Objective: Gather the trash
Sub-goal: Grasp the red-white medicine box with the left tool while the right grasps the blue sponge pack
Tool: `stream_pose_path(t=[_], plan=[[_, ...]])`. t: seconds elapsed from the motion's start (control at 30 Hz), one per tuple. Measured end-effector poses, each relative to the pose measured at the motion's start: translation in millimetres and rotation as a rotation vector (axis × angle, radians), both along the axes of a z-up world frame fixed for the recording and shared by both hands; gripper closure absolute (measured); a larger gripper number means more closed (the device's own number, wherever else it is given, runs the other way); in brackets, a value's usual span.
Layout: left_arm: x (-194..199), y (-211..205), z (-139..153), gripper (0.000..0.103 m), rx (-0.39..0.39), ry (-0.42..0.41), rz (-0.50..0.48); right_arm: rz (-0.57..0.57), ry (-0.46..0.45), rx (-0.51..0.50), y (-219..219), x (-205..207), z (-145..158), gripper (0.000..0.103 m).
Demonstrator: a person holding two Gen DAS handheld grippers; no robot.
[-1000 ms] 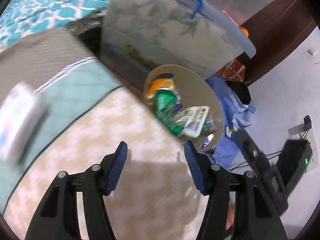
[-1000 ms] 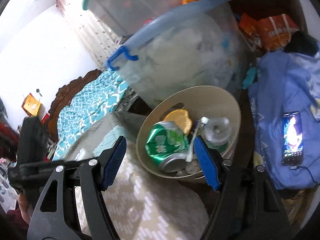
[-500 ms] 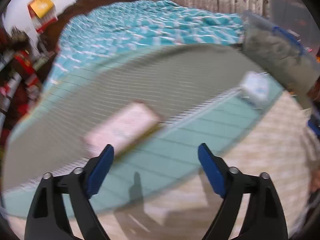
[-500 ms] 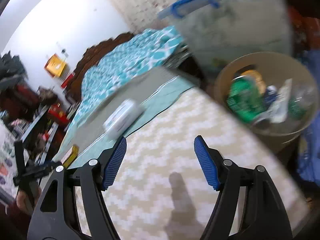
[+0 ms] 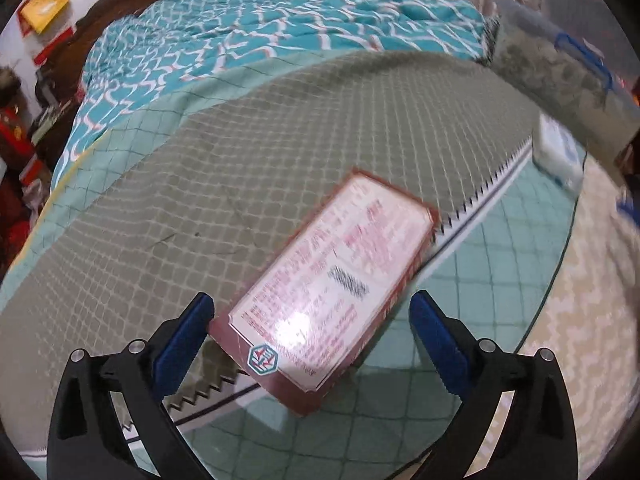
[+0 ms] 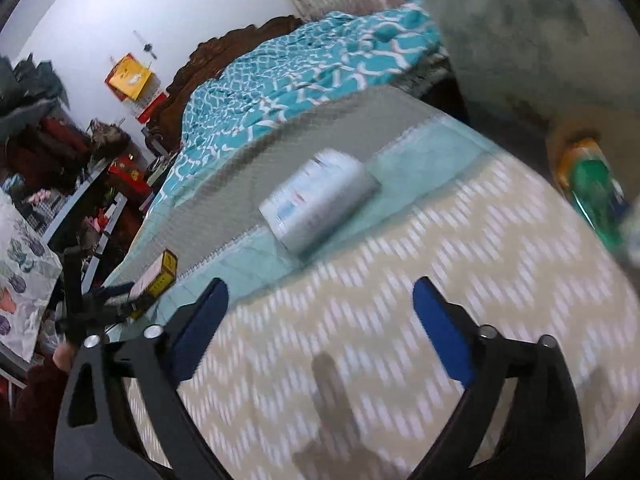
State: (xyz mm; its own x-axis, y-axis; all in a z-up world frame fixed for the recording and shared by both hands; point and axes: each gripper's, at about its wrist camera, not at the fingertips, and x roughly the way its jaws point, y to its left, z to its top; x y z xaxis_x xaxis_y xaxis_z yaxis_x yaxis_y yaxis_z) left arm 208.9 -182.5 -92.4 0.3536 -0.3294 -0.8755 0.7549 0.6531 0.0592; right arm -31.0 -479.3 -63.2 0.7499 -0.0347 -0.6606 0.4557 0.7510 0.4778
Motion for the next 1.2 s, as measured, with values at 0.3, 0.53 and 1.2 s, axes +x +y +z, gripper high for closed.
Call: stream_pose_path(t=[0.3, 0.53, 1.2], plan=[[-24, -3, 4, 0.035, -0.052, 0.037, 0.097, 0.004, 0.188, -0.118, -5, 118, -22, 0.018], [-113, -16, 6, 0.035, -0.07, 0.021, 0.011, 0.329, 0.144, -0.107, 63, 80, -18, 0.069], [-165, 43, 15, 0.036, -0.172, 0.096, 0.234, 0.366, 0.126, -0.213, 86, 133, 1, 0.013]])
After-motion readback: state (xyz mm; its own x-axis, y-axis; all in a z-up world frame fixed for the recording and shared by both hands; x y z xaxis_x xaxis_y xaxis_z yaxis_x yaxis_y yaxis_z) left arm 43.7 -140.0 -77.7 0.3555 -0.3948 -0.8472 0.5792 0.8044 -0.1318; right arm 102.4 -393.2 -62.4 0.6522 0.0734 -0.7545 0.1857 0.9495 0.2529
